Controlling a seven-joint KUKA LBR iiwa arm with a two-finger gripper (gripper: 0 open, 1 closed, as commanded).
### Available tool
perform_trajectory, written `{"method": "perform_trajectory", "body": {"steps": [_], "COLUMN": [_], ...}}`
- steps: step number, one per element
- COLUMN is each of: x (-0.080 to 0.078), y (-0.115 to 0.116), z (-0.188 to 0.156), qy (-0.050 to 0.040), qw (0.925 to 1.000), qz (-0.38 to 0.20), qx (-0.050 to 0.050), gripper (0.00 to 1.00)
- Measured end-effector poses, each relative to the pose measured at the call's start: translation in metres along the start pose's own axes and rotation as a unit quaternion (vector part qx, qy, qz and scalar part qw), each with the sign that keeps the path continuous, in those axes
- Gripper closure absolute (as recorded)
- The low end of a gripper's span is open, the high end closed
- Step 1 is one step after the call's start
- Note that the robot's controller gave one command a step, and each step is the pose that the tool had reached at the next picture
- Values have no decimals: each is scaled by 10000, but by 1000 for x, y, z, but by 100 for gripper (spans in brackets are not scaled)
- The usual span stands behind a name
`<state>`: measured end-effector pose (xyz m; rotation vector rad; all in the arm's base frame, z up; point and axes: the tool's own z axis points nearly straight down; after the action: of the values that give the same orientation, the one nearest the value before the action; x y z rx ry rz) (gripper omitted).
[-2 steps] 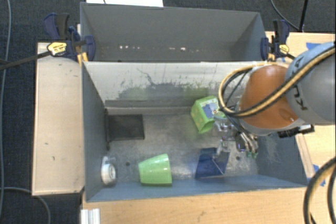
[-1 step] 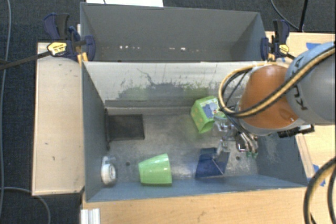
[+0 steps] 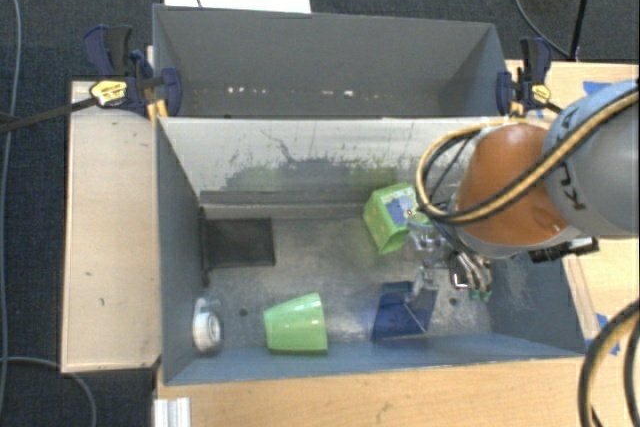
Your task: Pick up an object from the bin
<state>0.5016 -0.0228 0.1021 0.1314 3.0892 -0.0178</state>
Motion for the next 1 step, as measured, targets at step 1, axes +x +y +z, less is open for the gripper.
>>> {"method": "perform_trajectory", "body": {"steps": [1], "x": [0], "y": [0], "z": [0], "qy": [0], "qw": [10000], "qz": [-5], "qx": [0], "gripper": [100]}}
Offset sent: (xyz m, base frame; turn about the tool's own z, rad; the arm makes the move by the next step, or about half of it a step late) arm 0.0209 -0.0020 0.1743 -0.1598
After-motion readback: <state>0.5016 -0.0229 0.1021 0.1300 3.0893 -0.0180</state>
